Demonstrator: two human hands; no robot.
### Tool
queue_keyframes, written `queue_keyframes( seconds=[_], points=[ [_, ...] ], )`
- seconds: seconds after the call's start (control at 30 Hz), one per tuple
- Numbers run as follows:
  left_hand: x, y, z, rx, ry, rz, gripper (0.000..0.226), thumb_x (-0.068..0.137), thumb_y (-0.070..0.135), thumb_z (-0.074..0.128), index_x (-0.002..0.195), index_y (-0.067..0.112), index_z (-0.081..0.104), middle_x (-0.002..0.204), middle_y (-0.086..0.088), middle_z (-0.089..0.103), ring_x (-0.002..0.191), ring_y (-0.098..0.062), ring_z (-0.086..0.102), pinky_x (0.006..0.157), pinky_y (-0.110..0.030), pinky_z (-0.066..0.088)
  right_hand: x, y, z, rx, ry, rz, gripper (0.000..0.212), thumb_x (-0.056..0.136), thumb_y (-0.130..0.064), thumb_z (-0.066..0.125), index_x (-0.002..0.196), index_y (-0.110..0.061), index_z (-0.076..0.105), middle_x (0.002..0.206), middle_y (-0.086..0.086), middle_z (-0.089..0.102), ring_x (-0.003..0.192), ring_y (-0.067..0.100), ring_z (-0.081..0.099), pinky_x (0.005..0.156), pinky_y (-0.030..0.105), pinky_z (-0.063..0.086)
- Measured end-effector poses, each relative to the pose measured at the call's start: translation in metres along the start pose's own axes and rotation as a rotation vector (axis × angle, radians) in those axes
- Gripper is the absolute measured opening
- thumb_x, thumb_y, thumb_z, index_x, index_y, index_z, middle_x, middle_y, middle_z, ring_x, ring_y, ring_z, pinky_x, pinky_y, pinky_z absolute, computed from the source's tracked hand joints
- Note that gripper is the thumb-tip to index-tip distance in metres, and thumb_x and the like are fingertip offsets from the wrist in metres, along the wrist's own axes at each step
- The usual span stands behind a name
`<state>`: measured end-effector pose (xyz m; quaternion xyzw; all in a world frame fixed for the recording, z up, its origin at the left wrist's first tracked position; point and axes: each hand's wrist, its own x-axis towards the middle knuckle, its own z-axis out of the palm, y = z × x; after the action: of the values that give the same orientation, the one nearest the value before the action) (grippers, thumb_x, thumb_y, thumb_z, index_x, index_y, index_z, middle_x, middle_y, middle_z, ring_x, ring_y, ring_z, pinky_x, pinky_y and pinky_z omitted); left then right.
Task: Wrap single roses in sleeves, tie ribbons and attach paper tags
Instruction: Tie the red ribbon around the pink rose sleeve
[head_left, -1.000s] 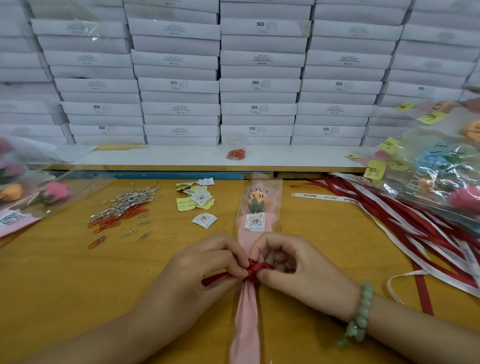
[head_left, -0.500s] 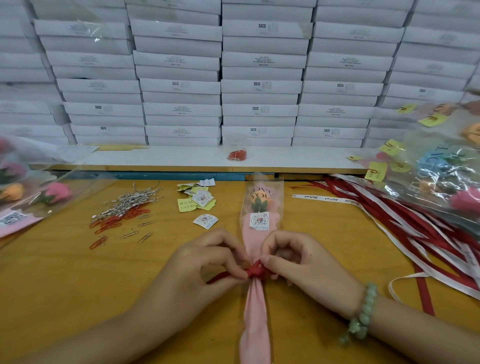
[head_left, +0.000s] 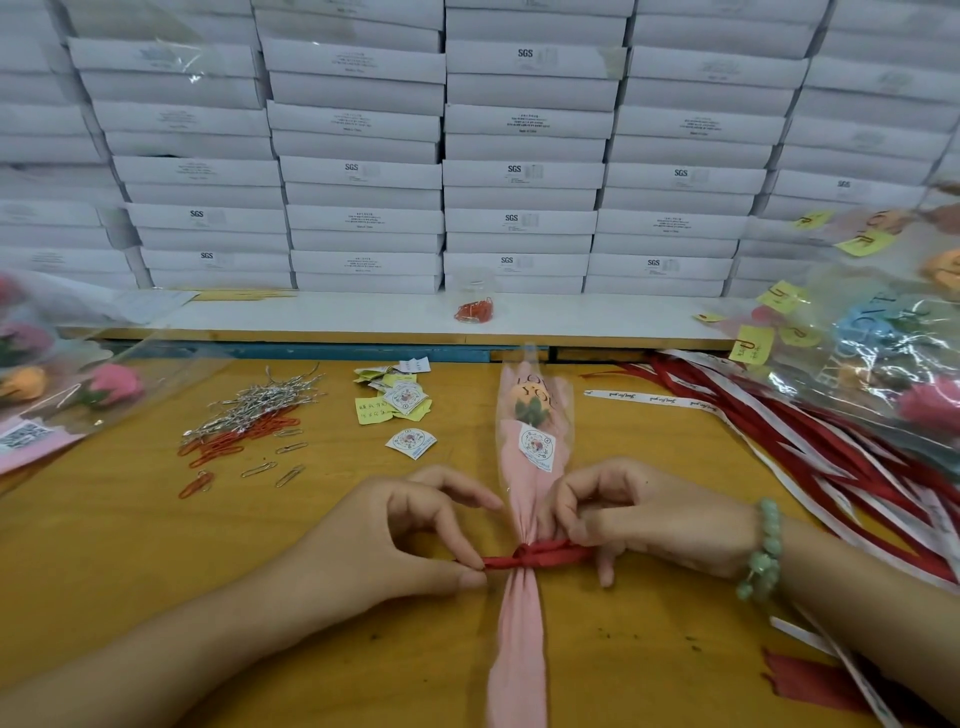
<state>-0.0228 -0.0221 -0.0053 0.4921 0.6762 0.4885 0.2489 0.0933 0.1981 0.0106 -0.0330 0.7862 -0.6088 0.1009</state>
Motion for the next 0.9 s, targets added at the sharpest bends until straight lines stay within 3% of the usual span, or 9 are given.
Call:
queue_keyframes(
  seconds=[0.2,0.33,0.43,0.53,0.67,0.77,0.9],
  points=[
    [0.001,0.001,-0.005,-0.014,-0.068,-0.062,0.010,0.064,0.031,0.085,0.067,0.026,0.076,0.123,0.015,0.064,0.123,-0.005,0.054,0.108,-0.033,0.032,0.000,0.003,-0.008,-0.025,-0.112,-0.012,0.016,0.080,0.002,0.052,0.069,-0.008,0.056,0.098,0.005,0.064,0.080,0.008,0.060,0.064,0.019,0.052],
    [-0.001,-0.001,-0.006,0.010,-0.113,-0.080,0.010,0.068,0.032,0.082,0.071,0.027,0.074,0.129,0.022,0.057,0.127,-0.001,0.049,0.111,-0.036,0.033,0.000,0.004,-0.010,-0.045,-0.142,-0.036,0.019,0.083,0.003,0.052,0.069,-0.009,0.057,0.098,0.007,0.063,0.076,0.005,0.061,0.064,0.019,0.052],
    [-0.002,-0.001,-0.001,-0.013,-0.073,-0.002,0.015,0.076,0.037,0.072,0.089,0.031,0.068,0.142,0.031,0.038,0.132,-0.004,0.045,0.107,-0.030,0.040,0.001,0.008,-0.008,0.015,-0.082,-0.067,0.014,0.085,-0.005,0.058,0.071,-0.010,0.059,0.091,0.010,0.062,0.074,0.010,0.061,0.058,0.020,0.053],
    [-0.005,0.000,0.004,0.094,-0.119,0.046,0.034,0.089,0.049,0.058,0.122,0.043,0.055,0.151,0.036,0.019,0.138,0.004,0.031,0.109,-0.025,0.030,0.001,0.009,-0.005,0.168,-0.040,-0.089,0.023,0.089,-0.017,0.052,0.068,-0.012,0.060,0.071,0.006,0.058,0.060,0.009,0.058,0.044,0.017,0.047],
    [-0.008,0.003,0.008,0.247,-0.199,0.045,0.036,0.091,0.055,0.047,0.127,0.051,0.049,0.140,0.036,0.039,0.136,0.010,0.028,0.105,-0.006,0.023,0.006,0.016,-0.006,0.322,0.126,-0.165,0.031,0.088,-0.025,0.048,0.063,-0.006,0.053,0.069,0.014,0.054,0.048,0.011,0.043,0.036,0.018,0.029],
    [-0.009,0.006,0.010,0.234,-0.194,0.066,0.032,0.092,0.050,0.050,0.122,0.041,0.059,0.135,0.026,0.051,0.131,0.002,0.042,0.104,-0.010,0.029,0.010,0.019,-0.008,0.214,0.307,-0.196,0.031,0.092,-0.030,0.055,0.067,-0.012,0.061,0.065,0.018,0.045,0.046,0.015,0.035,0.037,0.017,0.027],
    [-0.010,0.010,0.011,0.126,-0.212,0.102,0.024,0.096,0.031,0.056,0.111,0.018,0.071,0.126,0.011,0.064,0.122,-0.010,0.056,0.100,-0.018,0.042,0.011,0.020,-0.011,0.006,0.514,-0.184,0.015,0.094,-0.023,0.052,0.095,-0.017,0.066,0.057,0.002,0.050,0.047,0.016,0.039,0.044,0.020,0.035]
  ],
)
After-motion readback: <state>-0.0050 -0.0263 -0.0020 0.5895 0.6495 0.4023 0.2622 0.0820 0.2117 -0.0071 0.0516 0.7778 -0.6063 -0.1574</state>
